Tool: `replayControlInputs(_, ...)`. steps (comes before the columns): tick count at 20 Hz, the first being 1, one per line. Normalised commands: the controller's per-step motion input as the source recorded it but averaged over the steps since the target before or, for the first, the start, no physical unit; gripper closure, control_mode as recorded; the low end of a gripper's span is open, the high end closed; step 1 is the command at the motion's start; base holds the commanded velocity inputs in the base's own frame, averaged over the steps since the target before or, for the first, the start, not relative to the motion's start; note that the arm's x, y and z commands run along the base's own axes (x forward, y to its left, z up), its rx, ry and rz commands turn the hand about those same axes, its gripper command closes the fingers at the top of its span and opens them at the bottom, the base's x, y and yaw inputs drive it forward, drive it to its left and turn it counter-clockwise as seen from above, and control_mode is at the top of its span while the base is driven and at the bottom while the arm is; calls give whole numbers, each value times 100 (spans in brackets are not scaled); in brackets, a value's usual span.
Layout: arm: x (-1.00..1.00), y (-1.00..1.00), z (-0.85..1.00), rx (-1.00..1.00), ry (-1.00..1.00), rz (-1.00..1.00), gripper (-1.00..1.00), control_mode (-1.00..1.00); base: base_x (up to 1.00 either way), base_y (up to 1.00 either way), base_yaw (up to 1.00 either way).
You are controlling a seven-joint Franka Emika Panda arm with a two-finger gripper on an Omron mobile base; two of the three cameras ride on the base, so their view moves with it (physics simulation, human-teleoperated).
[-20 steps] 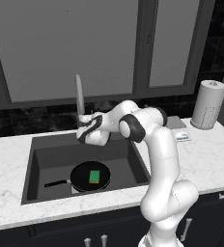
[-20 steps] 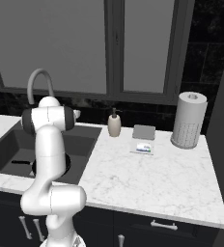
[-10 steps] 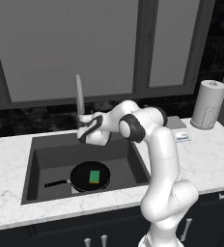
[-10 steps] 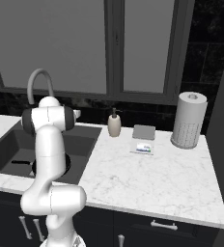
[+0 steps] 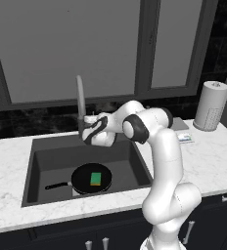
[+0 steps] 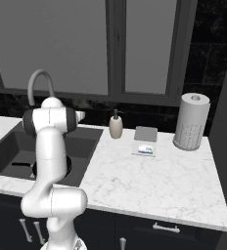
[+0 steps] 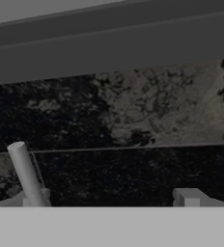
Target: Pick the pan and sponge and place them into the sink. Then turn on the water.
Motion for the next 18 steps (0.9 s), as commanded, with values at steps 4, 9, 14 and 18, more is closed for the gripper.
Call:
replayControlInputs(4,0,-35,0,0,0,0,-100,-100,0,0,0)
replayControlInputs(9,0,-59,0,0,-2,0,-100,-100,0,0,0)
replayControlInputs(14,-3,-81,0,0,-4,0,-100,-100,0,0,0)
replayControlInputs(18,-2,-95,0,0,-4,1,-100,-100,0,0,0)
